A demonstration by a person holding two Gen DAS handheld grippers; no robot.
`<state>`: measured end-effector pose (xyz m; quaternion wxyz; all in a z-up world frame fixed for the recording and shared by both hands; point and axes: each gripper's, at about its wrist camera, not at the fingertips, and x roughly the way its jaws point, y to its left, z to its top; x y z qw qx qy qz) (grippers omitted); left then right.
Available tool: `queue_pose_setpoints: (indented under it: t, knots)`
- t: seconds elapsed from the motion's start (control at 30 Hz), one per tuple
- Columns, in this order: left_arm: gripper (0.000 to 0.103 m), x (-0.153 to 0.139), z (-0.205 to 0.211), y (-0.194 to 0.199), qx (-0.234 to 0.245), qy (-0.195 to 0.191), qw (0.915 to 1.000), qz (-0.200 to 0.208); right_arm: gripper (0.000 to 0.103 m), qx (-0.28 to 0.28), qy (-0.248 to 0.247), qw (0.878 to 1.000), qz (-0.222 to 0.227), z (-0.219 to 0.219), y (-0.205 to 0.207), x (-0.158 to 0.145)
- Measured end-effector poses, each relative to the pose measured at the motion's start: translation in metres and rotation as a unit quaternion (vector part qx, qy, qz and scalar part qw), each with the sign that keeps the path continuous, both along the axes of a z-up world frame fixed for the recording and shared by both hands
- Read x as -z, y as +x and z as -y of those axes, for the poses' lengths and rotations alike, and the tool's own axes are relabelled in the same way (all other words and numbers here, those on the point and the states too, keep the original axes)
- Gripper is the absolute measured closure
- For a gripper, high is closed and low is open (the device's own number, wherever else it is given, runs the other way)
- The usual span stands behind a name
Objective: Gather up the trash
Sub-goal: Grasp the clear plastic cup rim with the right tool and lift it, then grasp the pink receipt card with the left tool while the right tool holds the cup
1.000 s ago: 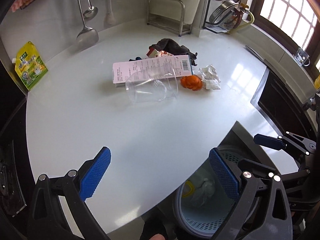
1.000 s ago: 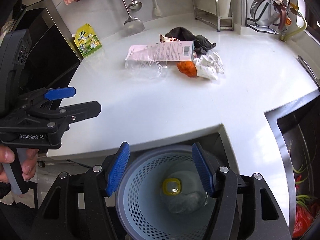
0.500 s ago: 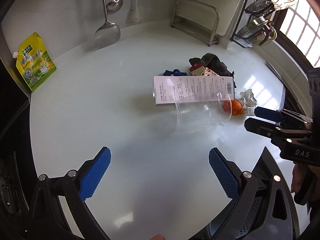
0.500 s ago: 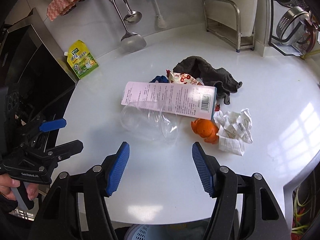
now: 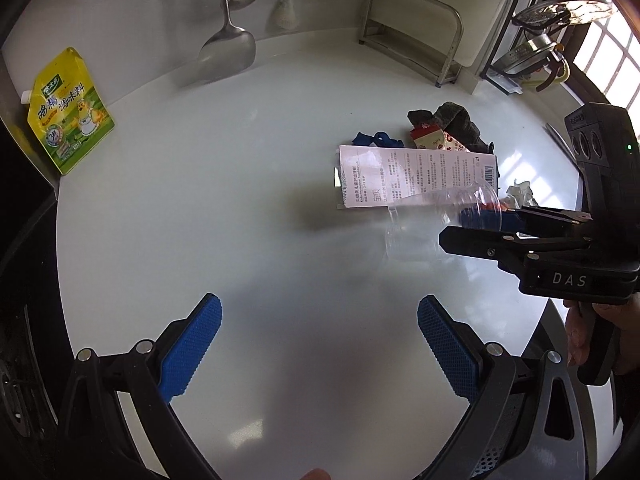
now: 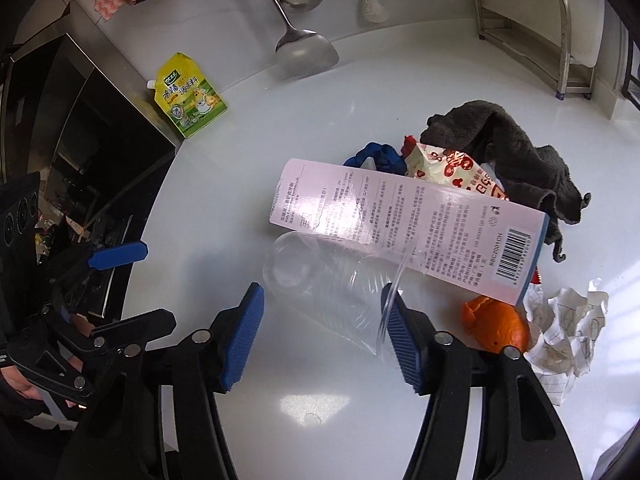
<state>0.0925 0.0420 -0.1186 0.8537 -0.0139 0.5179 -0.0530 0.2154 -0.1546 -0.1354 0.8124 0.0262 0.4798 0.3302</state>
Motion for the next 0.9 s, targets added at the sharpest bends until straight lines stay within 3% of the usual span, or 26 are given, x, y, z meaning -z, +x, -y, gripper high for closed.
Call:
queue_pose_setpoints:
  t: [0.07,0.13,0.27,0.5,0.9]
  knots:
    - [0.006,0.001,-0.003,0.002,-0.004,-0.002,1.0,-0.002,0.09,-0.008,0.013,1.0,-0.004,-0.002,-0.004,0.0]
    - [0.006,0.003,-0.004,0.004,-0.007,-0.004,1.0,-0.004,0.099,-0.01,0.028,0.999,-0.011,-0.001,-0.011,-0.002]
    - [0.006,0.004,0.0,0.01,-0.008,-0.011,0.9999,-0.004,0.099,-0.002,0.057,0.998,-0.014,0.009,-0.032,-0.011]
    - [0.006,0.005,0.016,0.039,0.012,-0.03,0.9995,0.003,0.1,0.036,0.052,0.998,0.0,0.038,-0.073,-0.029]
    - [0.006,0.036,0.057,0.097,0.129,0.001,0.9917,-0.007,0.099,0.074,0.033,0.997,0.001,0.065,-0.108,-0.033]
